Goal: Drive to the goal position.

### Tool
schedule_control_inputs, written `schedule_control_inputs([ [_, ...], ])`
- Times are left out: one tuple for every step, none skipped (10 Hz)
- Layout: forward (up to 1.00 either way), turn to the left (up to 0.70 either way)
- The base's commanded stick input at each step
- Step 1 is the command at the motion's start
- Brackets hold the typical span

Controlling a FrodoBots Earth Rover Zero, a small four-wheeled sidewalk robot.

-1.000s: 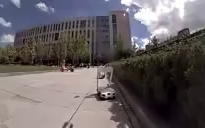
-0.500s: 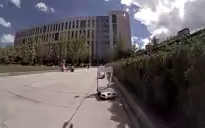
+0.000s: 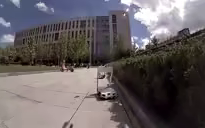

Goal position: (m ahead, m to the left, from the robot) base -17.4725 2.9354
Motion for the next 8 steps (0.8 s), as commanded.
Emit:
schedule_control_inputs([
  [0.06, 0.0],
  [0.06, 0.0],
  [0.06, 0.0],
  [0.06, 0.0],
  [0.06, 0.0],
  [0.06, 0.0],
  [0.06, 0.0],
  [0.06, 0.0],
])
